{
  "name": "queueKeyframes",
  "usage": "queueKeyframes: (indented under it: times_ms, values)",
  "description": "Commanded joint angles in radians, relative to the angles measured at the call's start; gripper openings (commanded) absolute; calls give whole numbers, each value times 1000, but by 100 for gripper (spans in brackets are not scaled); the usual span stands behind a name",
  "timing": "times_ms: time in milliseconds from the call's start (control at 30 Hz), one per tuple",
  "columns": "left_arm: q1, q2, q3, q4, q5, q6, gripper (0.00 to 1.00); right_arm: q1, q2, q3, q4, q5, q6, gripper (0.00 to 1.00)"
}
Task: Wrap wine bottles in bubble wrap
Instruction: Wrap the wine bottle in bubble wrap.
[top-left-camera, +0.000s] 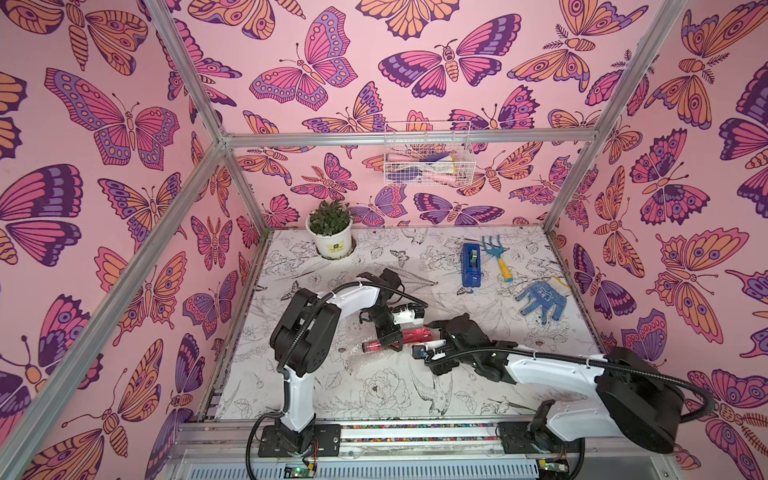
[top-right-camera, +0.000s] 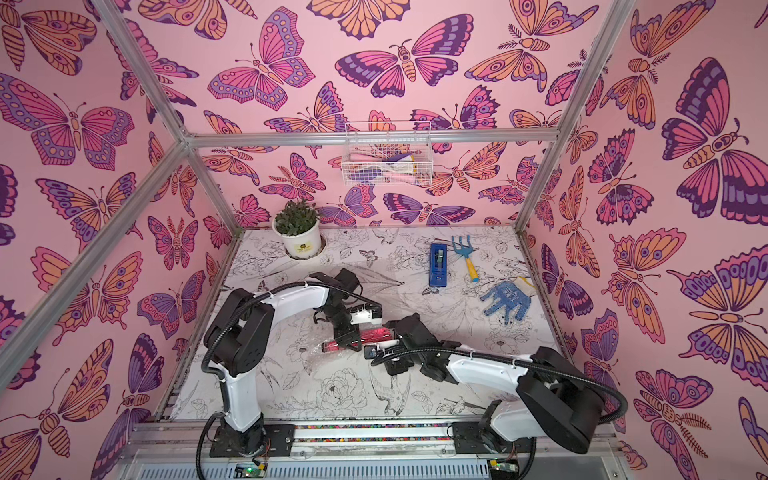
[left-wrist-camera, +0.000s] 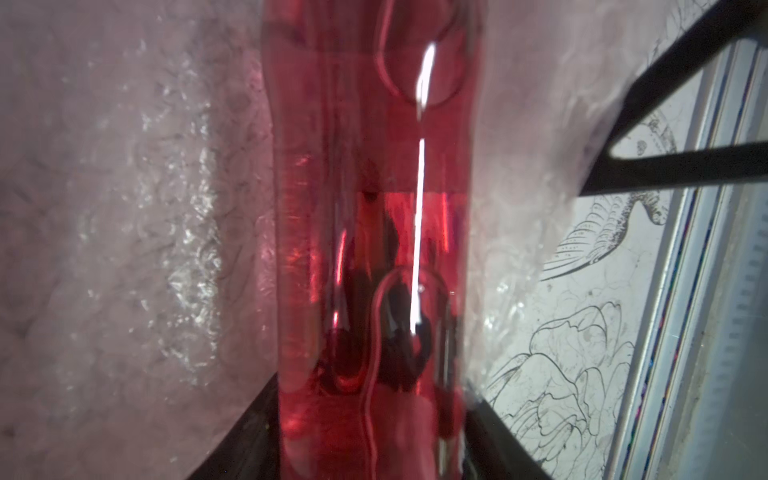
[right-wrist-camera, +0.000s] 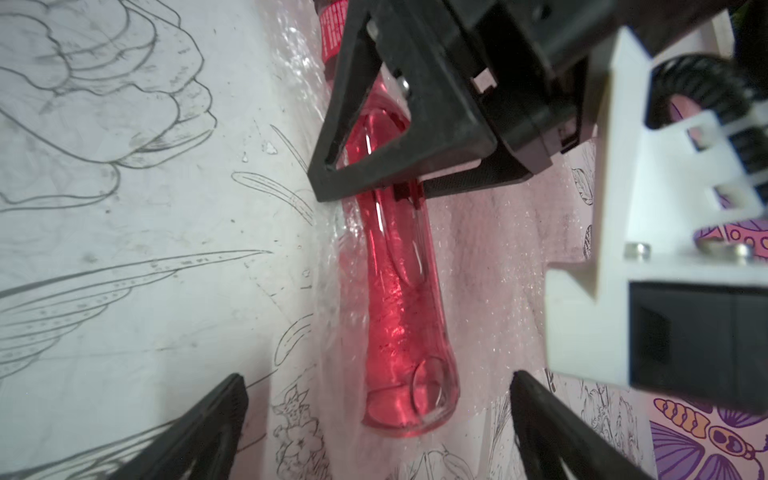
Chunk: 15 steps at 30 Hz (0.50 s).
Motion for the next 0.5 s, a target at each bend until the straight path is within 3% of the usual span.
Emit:
queueKeyframes:
  times_ms: [0, 233, 467]
  values:
    - [-4, 77, -24, -108, -17, 3, 38, 4, 75, 34, 88, 22, -50, 99]
    - [5, 77, -2, -115, -32, 40, 38, -41, 229, 137, 26, -40, -80, 100]
    - [28, 65, 17, -116, -16, 59, 39, -78, 304, 234, -192, -95, -131, 91]
